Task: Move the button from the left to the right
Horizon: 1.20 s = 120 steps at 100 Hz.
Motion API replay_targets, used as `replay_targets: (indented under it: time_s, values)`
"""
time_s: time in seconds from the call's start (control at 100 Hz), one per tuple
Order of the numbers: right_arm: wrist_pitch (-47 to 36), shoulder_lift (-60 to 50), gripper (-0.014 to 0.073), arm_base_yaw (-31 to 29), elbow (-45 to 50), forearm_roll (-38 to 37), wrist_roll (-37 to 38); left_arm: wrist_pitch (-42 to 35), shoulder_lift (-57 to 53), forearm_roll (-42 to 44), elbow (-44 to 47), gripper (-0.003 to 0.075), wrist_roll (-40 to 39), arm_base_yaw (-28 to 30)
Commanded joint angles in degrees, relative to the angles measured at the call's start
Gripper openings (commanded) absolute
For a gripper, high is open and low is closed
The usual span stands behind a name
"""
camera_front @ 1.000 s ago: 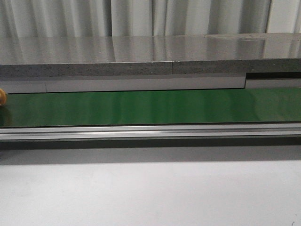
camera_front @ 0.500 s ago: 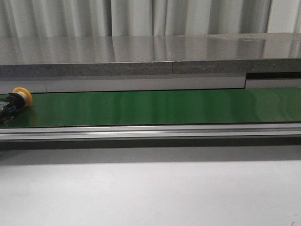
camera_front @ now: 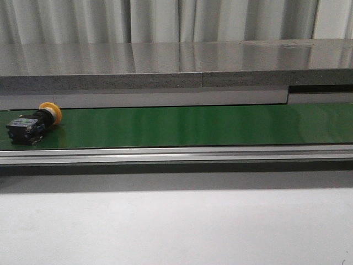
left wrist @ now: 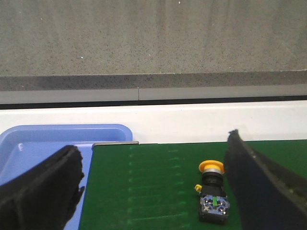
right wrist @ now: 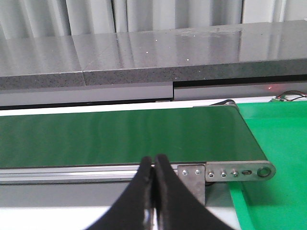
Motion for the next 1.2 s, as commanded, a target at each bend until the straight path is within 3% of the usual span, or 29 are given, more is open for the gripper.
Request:
replay_targets:
  time_s: [0.0,0.36,0.75,0.85,1.11,1.19]
  values:
    - [-4.7,0.5,-0.0067,-0.2,-0.8,-0.1,0.0,-6.4,-6.8,0.1,3.2,0.0586,0.2,-0.4]
    - [-4.7,0.5,-0.0067,-0.2,-0.8,-0.1,0.0,-9.3,-26.9,0.2,19.0,0.0585,0.2,-0.4]
    - [-4.7,0.5,-0.0067,-0.2,-0.8,-0.1,0.0,-9.4,-28.4,0.2,21.6,0.0565,0.2,-0.4]
    - [-4.7,0.5,-0.0067,-0.2,-0.8,-0.1,0.0,-9.4,-28.4,0.2,21.6,0.0477,0.2,-0.4]
    - [-4.7,0.5,-0.0067,-0.2,-0.8,-0.1,0.0,-9.4,-28.4,0.2,21.6,0.0062,0.2,-0.4]
    - [-4.8,0.5,-0.0067,-0.2,-0.8,-0.1,0.0,-9.4,-28.4,0.2,21.6,-0.0018,0.2,-0.4]
